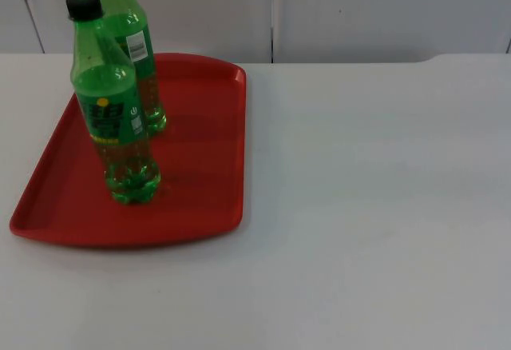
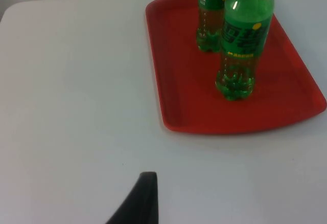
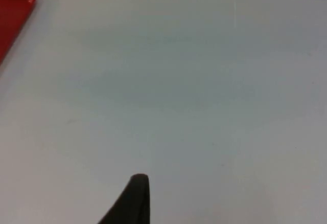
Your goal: Place the bottle upright on the tray.
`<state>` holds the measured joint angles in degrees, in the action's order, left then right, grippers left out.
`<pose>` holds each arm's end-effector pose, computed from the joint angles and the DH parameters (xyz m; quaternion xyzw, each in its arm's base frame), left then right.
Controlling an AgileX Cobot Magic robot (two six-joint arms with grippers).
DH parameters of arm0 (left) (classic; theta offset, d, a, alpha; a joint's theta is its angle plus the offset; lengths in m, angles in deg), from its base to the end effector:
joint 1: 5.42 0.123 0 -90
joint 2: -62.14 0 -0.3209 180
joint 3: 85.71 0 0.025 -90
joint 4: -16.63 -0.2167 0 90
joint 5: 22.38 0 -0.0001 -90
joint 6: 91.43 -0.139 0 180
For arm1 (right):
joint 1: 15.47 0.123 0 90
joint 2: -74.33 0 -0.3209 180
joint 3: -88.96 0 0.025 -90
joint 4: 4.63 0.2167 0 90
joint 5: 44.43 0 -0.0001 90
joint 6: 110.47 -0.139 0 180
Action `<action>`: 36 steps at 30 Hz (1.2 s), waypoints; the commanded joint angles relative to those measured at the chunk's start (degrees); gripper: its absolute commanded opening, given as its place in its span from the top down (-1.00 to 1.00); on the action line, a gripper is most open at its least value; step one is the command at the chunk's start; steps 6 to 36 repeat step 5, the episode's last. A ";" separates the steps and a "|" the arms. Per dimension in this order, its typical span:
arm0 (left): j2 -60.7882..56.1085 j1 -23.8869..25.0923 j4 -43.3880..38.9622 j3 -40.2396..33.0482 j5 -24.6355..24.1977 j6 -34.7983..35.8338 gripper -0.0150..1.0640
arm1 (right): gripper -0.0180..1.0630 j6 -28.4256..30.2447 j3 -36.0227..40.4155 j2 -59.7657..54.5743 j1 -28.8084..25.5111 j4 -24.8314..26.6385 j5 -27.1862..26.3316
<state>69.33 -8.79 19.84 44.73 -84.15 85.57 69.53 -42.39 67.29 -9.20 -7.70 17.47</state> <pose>-0.0292 -0.0052 0.2366 0.0490 0.8578 -0.0296 0.5108 -0.0296 -0.0099 0.2408 -0.0453 0.8538 0.0016 0.5186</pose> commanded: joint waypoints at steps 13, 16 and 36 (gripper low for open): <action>-0.28 0.02 0.14 -0.18 0.14 0.35 -0.98 | -0.98 0.00 -0.04 0.12 -3.72 0.23 -0.18; -0.28 0.02 0.14 -0.18 0.14 0.35 -0.98 | -0.98 0.00 -0.04 0.12 -3.72 0.23 -0.18; -0.28 0.02 0.14 -0.18 0.14 0.35 -0.98 | -0.98 0.00 -0.04 0.12 -3.72 0.23 -0.18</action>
